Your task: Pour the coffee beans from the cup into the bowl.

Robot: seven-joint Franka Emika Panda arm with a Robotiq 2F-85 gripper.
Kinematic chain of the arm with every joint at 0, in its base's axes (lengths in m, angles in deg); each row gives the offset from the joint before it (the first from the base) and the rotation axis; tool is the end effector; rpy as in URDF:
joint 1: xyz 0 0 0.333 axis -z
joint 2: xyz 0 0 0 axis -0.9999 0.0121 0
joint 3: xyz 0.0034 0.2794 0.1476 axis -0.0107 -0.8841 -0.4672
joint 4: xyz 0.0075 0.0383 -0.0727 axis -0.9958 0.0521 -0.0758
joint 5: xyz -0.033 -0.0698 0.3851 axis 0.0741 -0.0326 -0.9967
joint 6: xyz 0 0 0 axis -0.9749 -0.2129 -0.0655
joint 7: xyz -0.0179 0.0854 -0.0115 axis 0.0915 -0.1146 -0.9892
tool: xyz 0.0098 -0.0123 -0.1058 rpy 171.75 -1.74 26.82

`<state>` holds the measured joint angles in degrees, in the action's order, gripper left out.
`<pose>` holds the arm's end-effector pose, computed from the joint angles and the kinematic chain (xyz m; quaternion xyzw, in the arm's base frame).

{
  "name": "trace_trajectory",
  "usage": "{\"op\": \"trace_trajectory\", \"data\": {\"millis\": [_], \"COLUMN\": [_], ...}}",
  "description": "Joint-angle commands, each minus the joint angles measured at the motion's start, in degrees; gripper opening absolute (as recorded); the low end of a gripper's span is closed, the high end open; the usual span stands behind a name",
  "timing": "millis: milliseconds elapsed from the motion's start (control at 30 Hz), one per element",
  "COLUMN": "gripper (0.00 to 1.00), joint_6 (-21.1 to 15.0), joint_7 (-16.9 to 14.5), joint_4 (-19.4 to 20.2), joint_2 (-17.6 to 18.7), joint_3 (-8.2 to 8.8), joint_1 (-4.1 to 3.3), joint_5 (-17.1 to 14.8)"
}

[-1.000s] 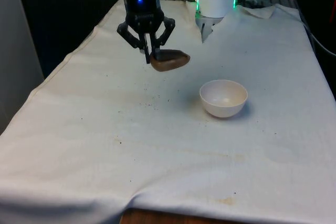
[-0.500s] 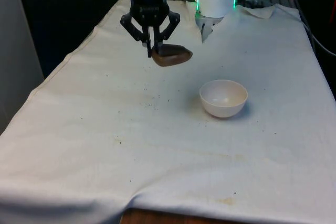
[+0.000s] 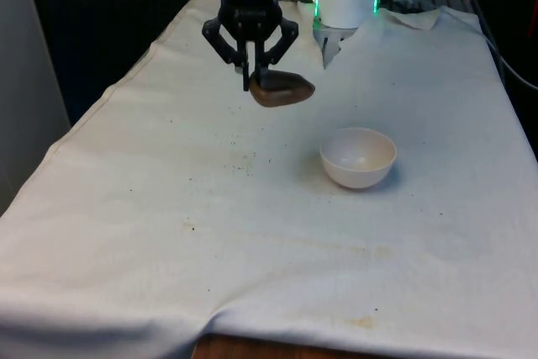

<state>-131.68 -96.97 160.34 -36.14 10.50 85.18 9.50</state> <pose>0.6529 -0.1101 0.3260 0.9970 0.0741 0.0116 0.0214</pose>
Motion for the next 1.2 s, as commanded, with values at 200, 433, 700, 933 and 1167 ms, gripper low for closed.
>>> {"op": "trace_trajectory", "data": {"millis": [200,433,700,933,1167], "gripper": [0.0,0.0,0.0,0.0,0.0], "joint_6": [-0.1,-0.2,-0.4,-0.8,-1.3], "joint_7": [3.4,6.7,9.9,12.9,16.0], "joint_4": [-0.2,-0.2,-0.1,0.0,0.3], "joint_2": [0.1,0.0,-0.1,-0.1,-0.3], "joint_3": [-0.74,-2.12,-3.32,-4.3,-5.27], "joint_1": [-0.52,-0.46,-0.52,-0.57,-0.69], "joint_5": [2.2,4.7,7.6,10.5,13.6]}}
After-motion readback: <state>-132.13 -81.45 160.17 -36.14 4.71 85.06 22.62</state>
